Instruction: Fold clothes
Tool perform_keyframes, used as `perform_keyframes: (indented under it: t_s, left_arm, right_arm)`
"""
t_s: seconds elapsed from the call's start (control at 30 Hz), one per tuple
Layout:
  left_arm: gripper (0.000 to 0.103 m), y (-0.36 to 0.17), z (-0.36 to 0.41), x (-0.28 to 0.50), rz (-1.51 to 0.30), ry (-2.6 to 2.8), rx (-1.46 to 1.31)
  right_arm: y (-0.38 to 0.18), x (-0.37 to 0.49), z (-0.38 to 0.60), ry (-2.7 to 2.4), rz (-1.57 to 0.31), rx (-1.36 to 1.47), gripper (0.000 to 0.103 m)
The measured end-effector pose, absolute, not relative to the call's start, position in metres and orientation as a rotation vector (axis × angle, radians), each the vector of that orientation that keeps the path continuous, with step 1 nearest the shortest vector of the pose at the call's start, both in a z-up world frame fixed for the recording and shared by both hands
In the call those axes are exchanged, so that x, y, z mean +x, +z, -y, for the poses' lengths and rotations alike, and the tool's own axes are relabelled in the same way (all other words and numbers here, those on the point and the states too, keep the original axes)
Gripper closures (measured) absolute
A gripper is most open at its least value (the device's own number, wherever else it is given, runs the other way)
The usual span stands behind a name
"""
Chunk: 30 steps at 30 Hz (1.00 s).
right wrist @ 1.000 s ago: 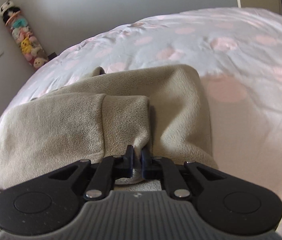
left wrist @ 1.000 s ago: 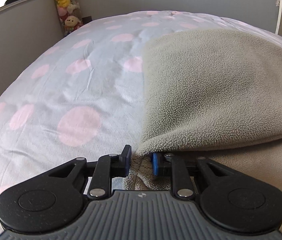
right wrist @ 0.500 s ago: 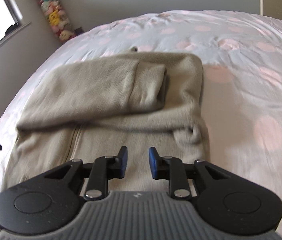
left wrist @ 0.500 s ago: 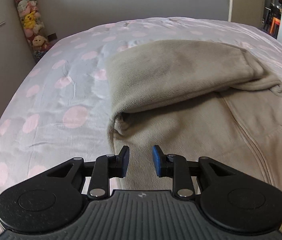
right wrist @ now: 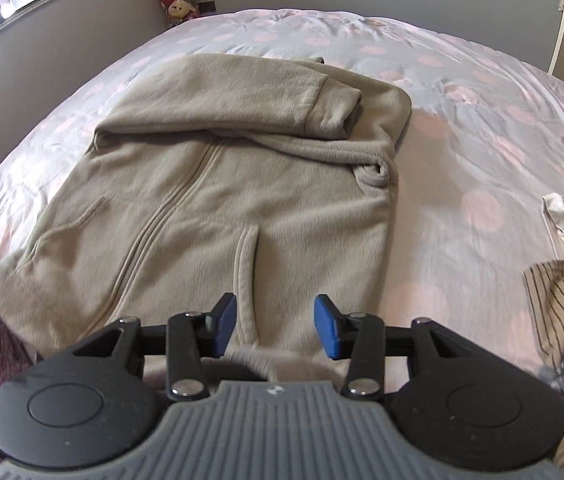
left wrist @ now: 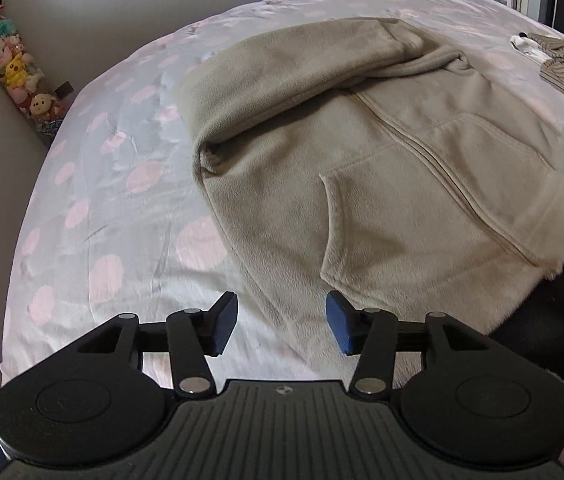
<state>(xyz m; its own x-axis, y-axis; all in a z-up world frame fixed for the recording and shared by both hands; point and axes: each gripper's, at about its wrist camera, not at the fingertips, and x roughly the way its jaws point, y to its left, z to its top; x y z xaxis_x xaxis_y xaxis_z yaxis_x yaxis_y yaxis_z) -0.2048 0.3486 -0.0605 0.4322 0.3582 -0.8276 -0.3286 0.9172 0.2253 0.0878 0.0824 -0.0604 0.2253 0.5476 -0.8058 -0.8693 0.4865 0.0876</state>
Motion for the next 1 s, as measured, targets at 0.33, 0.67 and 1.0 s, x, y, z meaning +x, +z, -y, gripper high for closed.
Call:
perform_keyframes:
  t_s: [0.33,0.67,1.0]
  left_arm:
    - [0.047,-0.081,-0.318,-0.222,-1.212,0.315,0.071]
    - [0.052,-0.118,-0.351,-0.193,-1.346,0.463,-0.185]
    - [0.097,-0.091,-0.367,-0.215,-1.205,0.539,-0.288]
  right_arm:
    - [-0.071,0.059,-0.048,0.954,-0.893,-0.464,0.047]
    - [-0.089,0.074,-0.049,0.886,-0.970,-0.326,0.046]
    - [-0.093,0.069,-0.038,0.863,-0.941,-0.232,0.096]
